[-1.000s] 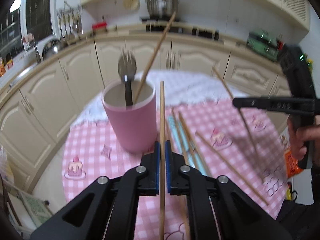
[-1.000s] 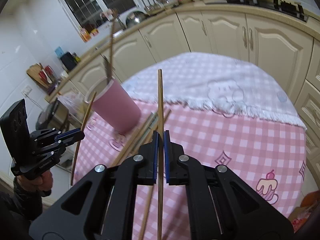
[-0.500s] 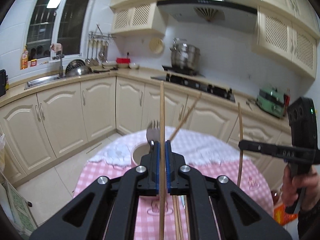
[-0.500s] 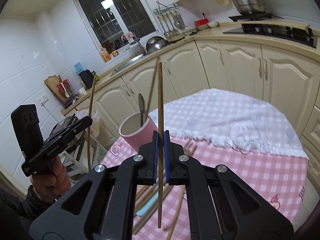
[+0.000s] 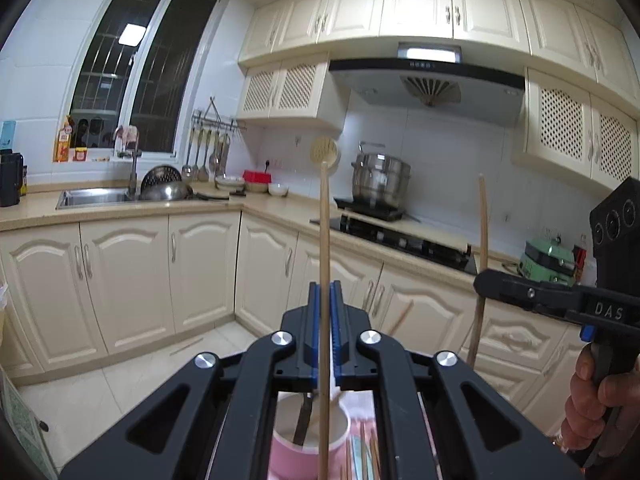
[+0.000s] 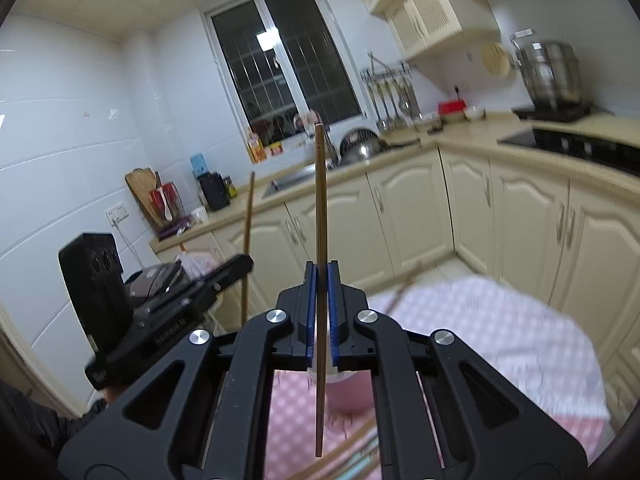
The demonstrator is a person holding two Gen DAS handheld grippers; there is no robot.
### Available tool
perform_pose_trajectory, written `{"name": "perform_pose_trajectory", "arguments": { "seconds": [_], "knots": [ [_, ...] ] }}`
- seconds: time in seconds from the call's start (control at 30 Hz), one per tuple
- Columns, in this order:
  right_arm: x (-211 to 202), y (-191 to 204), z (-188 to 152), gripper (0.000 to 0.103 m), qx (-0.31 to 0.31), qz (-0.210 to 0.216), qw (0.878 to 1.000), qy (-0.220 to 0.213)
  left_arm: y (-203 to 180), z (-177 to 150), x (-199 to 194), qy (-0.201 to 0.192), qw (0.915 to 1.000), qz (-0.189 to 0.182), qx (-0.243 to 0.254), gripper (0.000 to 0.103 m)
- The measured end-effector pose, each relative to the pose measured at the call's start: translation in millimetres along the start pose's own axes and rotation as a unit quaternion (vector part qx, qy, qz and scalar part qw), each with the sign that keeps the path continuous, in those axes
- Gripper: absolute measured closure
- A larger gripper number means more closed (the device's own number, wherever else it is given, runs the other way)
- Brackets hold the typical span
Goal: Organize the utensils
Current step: 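Lift both held chopsticks upright above the pink cup, then lower both chopsticks into the pink cup and open both tools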
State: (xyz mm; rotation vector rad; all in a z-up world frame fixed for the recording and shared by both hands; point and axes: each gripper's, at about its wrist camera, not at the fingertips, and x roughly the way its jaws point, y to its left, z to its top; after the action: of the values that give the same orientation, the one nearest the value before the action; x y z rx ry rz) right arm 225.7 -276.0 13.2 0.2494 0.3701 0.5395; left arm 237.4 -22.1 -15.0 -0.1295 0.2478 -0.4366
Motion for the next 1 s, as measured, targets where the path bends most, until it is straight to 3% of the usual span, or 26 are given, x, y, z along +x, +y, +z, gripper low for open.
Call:
{"name": "perform_pose_trajectory", "arguments": {
  "seconds": [0.37,1.0],
  "knots": [
    [36,-4,32,0.097,0.011,-0.014,0.999,-0.04,12,29,33,-0.03,0.9995,-0.004,-0.012,0.098],
    [89,-19,8,0.097,0.014,-0.039,0.999,-0.017,15,-2,78,-0.015,0.9997,0.016,-0.007,0.098]
  ]
}}
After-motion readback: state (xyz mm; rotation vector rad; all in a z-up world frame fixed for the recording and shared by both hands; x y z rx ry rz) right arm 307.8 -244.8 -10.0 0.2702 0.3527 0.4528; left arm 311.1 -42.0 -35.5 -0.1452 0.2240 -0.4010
